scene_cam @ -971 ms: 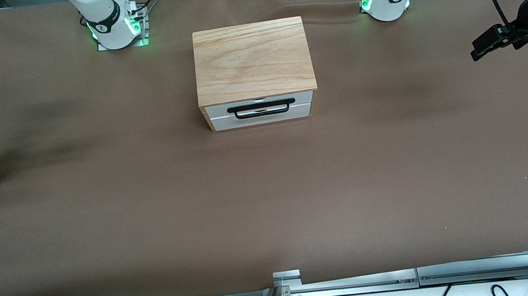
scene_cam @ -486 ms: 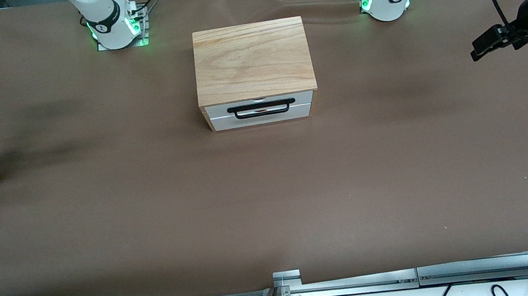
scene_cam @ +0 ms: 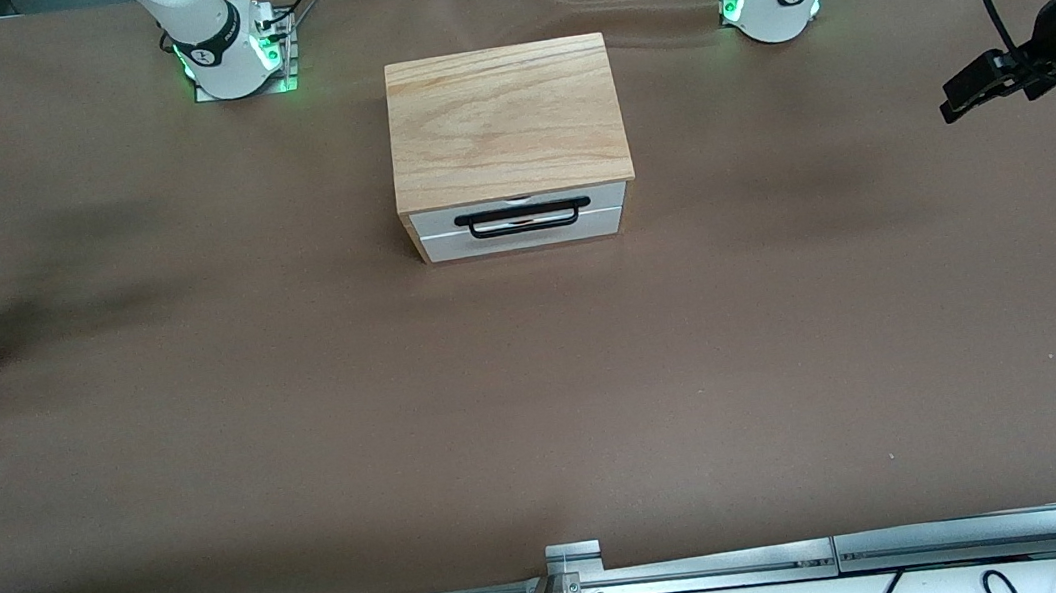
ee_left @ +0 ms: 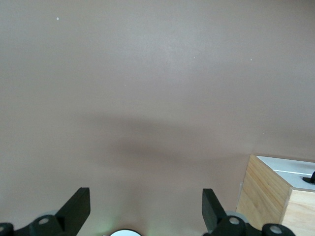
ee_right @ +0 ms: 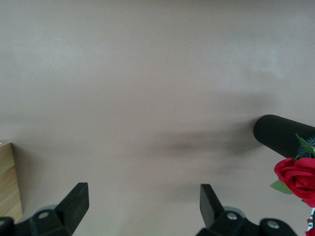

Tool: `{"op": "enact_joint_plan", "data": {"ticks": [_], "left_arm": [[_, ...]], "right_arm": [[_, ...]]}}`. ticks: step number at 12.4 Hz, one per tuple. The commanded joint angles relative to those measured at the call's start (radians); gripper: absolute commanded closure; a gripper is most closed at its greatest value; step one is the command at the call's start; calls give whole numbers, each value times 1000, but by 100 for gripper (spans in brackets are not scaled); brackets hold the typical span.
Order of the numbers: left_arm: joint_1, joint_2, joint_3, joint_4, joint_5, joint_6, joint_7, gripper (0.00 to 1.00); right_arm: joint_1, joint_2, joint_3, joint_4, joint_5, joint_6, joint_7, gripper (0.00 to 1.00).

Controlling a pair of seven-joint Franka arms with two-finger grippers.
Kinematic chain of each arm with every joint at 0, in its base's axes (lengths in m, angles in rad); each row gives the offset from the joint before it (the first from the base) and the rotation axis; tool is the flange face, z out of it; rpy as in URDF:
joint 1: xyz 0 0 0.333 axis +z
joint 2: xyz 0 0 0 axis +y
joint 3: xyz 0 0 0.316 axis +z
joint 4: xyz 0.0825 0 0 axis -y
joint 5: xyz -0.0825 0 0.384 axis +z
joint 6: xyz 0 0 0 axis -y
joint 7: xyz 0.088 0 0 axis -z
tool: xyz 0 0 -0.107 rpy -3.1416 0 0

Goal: Pull top drawer with both arms simultaneously

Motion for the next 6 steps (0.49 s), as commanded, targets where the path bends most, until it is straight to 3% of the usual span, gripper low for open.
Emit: {"op": "enact_joint_plan", "data": {"ticks": [1, 6], "left_arm": [[7, -7, -6, -10, -4, -20, 5, 0], [-7, 2, -14, -10, -6, -32, 10, 0]], "right_arm": [[1, 5, 1, 15, -15, -5, 11, 0], [0, 5, 0, 15, -13, -4, 10, 0]]}}
